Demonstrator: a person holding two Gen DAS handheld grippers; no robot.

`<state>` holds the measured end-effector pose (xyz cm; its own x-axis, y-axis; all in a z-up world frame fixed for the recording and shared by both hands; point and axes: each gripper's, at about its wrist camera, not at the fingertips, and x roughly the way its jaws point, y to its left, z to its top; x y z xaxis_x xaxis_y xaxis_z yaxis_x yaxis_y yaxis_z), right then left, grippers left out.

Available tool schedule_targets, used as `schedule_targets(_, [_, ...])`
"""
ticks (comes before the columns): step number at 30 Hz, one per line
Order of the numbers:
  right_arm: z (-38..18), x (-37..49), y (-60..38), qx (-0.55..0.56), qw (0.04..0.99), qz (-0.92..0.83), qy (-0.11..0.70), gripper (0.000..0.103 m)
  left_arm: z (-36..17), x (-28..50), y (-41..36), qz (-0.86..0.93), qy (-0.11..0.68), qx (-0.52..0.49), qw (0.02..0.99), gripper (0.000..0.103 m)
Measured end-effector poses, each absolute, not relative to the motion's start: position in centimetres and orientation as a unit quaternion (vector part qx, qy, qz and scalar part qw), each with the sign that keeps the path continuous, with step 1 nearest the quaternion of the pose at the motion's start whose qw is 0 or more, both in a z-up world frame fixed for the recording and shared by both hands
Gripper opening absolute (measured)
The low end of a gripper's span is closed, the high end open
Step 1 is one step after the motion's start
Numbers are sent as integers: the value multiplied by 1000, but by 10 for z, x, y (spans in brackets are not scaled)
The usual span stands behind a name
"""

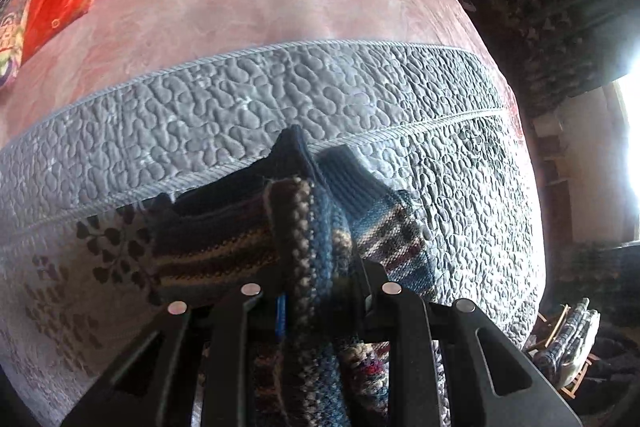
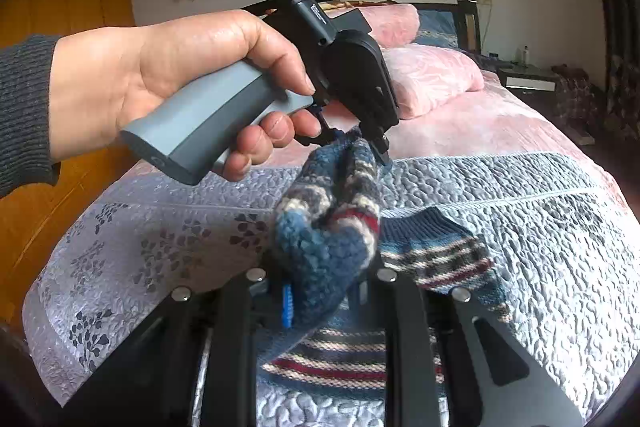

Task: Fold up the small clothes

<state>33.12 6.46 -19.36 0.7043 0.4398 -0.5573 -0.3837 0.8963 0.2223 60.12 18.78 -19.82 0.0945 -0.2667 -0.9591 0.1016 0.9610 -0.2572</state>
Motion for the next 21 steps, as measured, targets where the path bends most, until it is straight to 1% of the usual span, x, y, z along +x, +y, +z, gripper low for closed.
schedule_targets(10, [-212,338,31,62,920,206,328,17,-218,605,153,-111,657,-47,744,24])
schedule_targets(21, [-255,341,-18,115,900,206,366,15,-248,602,112,-75,639,-13,766,24])
